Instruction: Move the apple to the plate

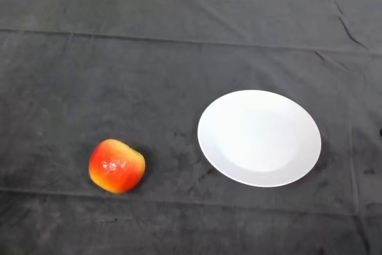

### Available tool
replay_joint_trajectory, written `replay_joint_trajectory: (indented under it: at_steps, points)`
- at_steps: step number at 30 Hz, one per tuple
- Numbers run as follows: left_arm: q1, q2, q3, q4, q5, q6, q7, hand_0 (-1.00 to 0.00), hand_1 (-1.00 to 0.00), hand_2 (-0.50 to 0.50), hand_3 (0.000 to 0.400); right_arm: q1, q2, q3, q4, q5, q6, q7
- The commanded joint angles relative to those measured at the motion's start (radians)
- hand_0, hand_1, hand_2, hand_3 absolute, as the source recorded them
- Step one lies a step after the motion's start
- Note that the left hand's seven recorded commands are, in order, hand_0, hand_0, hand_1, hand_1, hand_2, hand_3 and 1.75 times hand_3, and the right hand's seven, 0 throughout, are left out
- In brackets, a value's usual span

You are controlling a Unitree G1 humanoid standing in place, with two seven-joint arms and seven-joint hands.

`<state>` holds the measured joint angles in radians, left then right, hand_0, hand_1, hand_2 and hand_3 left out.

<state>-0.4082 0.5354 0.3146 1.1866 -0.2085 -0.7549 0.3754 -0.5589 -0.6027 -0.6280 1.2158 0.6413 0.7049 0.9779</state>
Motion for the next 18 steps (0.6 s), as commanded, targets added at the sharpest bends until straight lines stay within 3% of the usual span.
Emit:
replay_joint_trajectory:
  at_steps: [1,10,18]
  points:
    - [-0.028,-0.006,-0.02,-0.004,0.022,-0.024,-0.011,0.0,0.0,0.0,0.0,0.009,-0.022,-0.0239,0.001,-0.0112,0.002,0.005]
    - [0.007,-0.054,-0.091,-0.183,0.09,0.0,-0.007,0.0,0.0,0.0,0.0,0.009,-0.021,-0.0239,-0.001,-0.0111,0.001,0.0043]
    - [0.122,-0.096,-0.169,-0.481,0.167,0.053,0.006,0.0,0.0,0.0,0.0,0.011,-0.019,-0.0239,-0.004,-0.0109,0.001,0.0022]
